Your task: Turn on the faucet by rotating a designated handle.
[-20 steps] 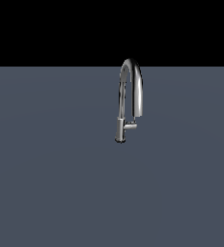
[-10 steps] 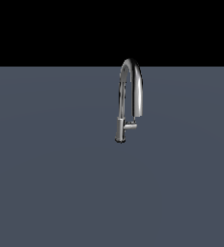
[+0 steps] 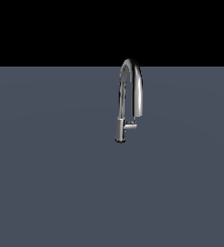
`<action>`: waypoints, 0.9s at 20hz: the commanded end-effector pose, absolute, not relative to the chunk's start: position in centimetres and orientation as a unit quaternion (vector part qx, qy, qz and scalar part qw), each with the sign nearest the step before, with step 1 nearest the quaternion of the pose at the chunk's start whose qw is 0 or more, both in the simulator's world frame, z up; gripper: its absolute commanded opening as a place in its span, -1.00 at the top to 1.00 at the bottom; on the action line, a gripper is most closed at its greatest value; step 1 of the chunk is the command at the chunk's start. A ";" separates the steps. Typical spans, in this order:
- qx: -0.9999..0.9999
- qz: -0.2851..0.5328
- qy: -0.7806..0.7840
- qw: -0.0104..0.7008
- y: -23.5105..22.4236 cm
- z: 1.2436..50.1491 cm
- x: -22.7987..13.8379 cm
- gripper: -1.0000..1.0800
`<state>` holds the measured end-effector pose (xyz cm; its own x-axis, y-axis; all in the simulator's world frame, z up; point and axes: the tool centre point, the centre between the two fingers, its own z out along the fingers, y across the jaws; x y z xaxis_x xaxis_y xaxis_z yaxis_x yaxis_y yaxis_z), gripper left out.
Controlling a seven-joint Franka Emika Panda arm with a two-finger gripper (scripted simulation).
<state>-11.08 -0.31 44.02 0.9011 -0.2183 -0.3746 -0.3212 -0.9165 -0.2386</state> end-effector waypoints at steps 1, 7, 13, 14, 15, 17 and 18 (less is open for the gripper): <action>-0.955 0.190 0.155 0.164 -0.7 43.3 -9.7 1.00; -0.933 0.230 0.192 0.200 -1.6 41.5 -6.6 1.00; -0.905 0.271 0.228 0.235 -2.6 39.3 -3.7 1.00; -0.900 0.277 0.234 0.241 -2.8 38.8 -3.2 1.00; -0.895 0.284 0.240 0.247 -3.0 38.4 -2.8 1.00; -0.884 0.298 0.252 0.259 -3.4 37.5 -1.9 1.00; -0.878 0.304 0.258 0.265 -3.6 37.1 -1.4 1.00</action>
